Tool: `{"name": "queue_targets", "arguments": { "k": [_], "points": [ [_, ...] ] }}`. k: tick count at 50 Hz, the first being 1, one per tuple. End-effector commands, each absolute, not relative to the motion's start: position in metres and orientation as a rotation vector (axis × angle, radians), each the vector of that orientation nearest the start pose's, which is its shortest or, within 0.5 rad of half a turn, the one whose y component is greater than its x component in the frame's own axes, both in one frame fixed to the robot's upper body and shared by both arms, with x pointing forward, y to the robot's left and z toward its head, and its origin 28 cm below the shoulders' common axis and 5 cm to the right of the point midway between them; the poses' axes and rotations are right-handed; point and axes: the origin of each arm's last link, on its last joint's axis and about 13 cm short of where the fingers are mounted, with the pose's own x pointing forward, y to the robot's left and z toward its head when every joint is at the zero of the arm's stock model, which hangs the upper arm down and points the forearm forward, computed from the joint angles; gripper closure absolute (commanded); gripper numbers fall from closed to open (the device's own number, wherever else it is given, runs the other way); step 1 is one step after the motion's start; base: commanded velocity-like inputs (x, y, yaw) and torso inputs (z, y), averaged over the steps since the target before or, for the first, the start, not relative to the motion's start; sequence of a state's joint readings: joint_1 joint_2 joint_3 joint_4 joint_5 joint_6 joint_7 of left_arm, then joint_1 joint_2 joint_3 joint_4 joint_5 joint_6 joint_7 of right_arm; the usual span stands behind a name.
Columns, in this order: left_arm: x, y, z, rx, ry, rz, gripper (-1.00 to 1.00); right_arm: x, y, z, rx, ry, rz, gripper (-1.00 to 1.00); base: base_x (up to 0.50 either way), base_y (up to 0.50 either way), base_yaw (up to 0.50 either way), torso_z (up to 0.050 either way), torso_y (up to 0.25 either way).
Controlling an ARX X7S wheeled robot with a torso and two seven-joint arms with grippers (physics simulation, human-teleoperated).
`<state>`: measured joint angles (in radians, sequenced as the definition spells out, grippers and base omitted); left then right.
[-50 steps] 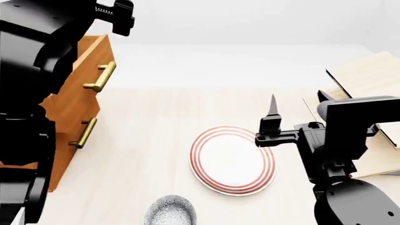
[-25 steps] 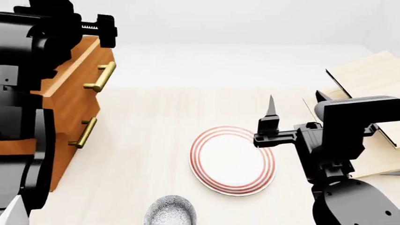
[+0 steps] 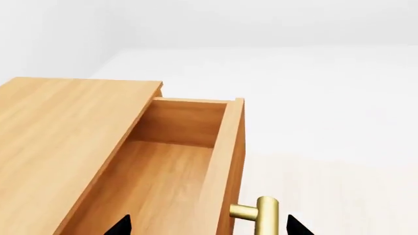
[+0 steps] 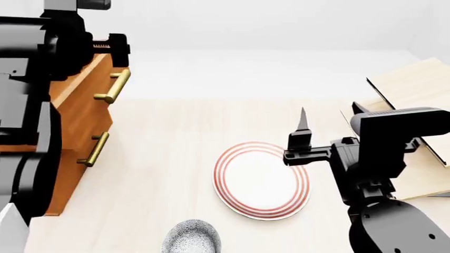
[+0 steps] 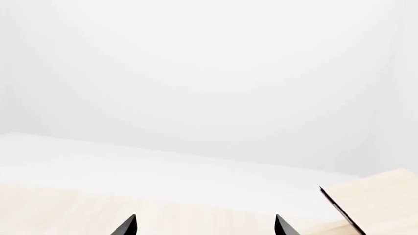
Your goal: Open the top drawer of the cabinet and put the bowl in it.
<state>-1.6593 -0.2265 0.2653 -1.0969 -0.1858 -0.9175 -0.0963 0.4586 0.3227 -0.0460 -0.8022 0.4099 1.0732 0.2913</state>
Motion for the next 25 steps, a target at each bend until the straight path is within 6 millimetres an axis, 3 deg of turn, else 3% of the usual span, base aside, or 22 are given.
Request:
{"name": "queue_targets", "arguments": {
  "k": [1,14,25],
  "points": [
    [0.407,0.288,0.309,0.085,0.443,0.246,-1.0,0.226,-0.117,0.195,-0.124,-0.142,0.014,-1.0,0.0,0.0,0.0,0.0,0.0],
    [0.408,0.288,0.287,0.121,0.514,0.241,-1.0,0.228,-0.118,0.193,-0.116,-0.129,0.015,-1.0,0.0,0.0,0.0,0.0,0.0],
    [0.409,0.289,0.28,0.119,0.522,0.224,-1.0,0.231,-0.116,0.193,-0.119,-0.126,0.02,-1.0,0.0,0.0,0.0,0.0,0.0]
  ]
}}
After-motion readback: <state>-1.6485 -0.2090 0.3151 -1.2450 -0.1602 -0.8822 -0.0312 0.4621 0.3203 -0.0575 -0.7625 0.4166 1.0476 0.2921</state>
